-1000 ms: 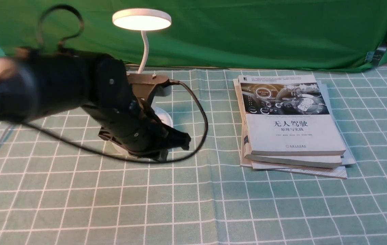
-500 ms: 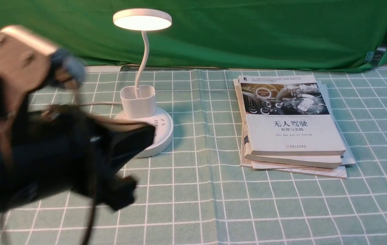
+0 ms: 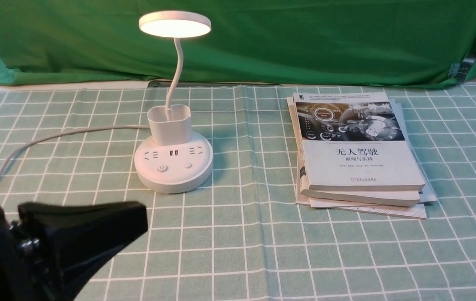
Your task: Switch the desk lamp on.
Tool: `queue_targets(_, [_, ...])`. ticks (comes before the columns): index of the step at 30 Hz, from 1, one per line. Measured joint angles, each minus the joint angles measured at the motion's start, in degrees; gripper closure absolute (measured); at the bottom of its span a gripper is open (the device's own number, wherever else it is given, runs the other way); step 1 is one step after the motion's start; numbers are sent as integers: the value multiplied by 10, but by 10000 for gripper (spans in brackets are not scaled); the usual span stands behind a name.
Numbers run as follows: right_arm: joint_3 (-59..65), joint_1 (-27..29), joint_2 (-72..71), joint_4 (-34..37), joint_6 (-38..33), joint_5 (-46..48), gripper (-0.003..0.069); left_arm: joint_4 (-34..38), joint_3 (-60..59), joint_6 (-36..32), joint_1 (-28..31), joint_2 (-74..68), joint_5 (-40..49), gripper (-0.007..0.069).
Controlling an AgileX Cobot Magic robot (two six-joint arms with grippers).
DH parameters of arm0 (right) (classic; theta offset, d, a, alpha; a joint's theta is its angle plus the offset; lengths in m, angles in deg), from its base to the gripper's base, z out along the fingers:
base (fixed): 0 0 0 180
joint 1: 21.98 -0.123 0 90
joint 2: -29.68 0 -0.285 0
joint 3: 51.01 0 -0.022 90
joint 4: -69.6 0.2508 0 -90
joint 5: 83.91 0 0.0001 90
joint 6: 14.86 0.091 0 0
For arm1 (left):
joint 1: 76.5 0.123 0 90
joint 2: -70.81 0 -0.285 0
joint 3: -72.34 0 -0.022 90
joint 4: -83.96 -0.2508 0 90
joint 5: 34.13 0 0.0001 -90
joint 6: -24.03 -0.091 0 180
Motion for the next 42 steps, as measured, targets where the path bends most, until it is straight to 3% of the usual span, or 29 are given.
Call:
queue_targets(6, [0, 0, 0, 0, 0, 0, 419, 40, -79, -1, 42, 144, 13, 603])
queue_targets(10, [0, 0, 0, 0, 0, 0, 419, 40, -151, -1, 118, 224, -61, 603])
queue_targets(11, [0, 0, 0, 0, 0, 0, 419, 40, -187, -1, 174, 258, -103, 603])
queue_targets(15, [0, 0, 0, 0, 0, 1, 419, 42, -252, -1, 286, 301, -154, 603])
queue_targets(20, [0, 0, 0, 0, 0, 0, 419, 42, -318, 1, 360, 304, -218, 603])
queue_targets(24, [0, 0, 0, 0, 0, 0, 419, 24, -321, 0, 377, 305, -240, 603])
queue_targets(31, [0, 0, 0, 0, 0, 0, 419, -163, -321, -3, 381, 307, -237, 603])
queue_targets(36, [0, 0, 0, 0, 0, -1, 419, -213, -321, -13, 381, 307, -153, 603])
queue_targets(42, [0, 0, 0, 0, 0, 0, 419, -219, -323, -16, 381, 307, -42, 603])
